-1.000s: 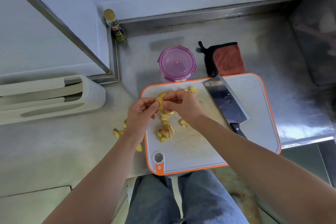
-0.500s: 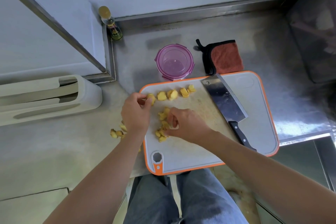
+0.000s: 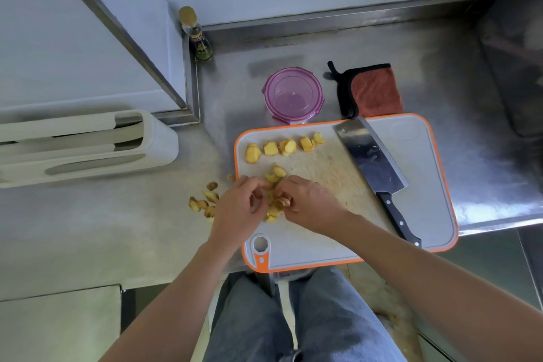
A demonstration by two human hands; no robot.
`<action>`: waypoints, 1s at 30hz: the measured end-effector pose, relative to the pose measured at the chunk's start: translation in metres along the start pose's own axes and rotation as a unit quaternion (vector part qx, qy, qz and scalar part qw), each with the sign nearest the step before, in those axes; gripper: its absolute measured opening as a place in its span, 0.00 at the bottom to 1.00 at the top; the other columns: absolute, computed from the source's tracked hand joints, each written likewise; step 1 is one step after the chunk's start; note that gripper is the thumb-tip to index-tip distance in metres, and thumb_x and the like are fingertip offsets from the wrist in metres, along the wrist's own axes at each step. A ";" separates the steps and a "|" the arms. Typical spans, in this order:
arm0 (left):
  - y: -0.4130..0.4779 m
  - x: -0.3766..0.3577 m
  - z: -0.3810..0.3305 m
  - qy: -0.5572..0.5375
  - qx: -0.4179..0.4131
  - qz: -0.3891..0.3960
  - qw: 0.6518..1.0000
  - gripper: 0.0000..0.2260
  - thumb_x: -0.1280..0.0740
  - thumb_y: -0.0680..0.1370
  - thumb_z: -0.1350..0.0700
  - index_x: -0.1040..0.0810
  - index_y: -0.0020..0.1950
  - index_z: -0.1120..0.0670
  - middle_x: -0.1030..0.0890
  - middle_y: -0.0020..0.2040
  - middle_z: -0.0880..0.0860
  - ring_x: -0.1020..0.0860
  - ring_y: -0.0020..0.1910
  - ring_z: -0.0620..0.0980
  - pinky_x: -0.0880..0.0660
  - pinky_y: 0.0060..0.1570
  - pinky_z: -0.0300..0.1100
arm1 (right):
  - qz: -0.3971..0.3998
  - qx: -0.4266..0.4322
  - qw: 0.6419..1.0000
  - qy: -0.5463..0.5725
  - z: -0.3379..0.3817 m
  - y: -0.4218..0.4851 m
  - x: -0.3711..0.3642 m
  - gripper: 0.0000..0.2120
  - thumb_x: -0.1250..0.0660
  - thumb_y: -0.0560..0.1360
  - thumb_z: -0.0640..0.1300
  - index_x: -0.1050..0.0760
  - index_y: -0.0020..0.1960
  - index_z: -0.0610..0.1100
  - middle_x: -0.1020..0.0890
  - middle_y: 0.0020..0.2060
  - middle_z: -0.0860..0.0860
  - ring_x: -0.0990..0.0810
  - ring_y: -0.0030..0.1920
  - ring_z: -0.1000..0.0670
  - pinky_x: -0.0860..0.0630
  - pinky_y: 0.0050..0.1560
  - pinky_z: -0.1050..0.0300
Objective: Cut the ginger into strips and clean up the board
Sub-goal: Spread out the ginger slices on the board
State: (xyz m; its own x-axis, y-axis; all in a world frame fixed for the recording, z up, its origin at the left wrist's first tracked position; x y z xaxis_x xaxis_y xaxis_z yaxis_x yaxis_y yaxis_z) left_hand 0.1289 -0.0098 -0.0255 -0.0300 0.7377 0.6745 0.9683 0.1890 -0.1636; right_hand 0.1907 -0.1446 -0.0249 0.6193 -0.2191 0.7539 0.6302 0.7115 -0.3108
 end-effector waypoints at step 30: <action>0.002 -0.018 -0.006 -0.079 0.049 0.004 0.996 0.04 0.27 0.74 0.57 0.18 0.47 0.51 0.18 0.39 0.43 0.20 0.37 0.41 0.21 0.40 0.45 | -0.038 -0.087 0.971 0.220 -0.021 -0.007 0.005 0.09 0.25 0.69 0.42 0.24 0.46 0.46 0.23 0.36 0.52 0.28 0.35 0.56 0.27 0.37 0.61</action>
State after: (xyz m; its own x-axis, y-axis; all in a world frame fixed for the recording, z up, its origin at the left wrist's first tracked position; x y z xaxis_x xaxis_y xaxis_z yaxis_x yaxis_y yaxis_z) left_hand 0.1332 -0.0262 -0.0337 -0.0680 0.8310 0.5520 0.9398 0.2391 -0.2441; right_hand 0.1991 -0.1644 -0.0307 0.6841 -0.5574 0.4704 0.7275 0.5676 -0.3856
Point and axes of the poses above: each hand's wrist, its own y-axis towards the middle knuckle, its own x-axis out of the back of the hand, z = x × y, the point moved 5 cm from there along y, towards the middle knuckle
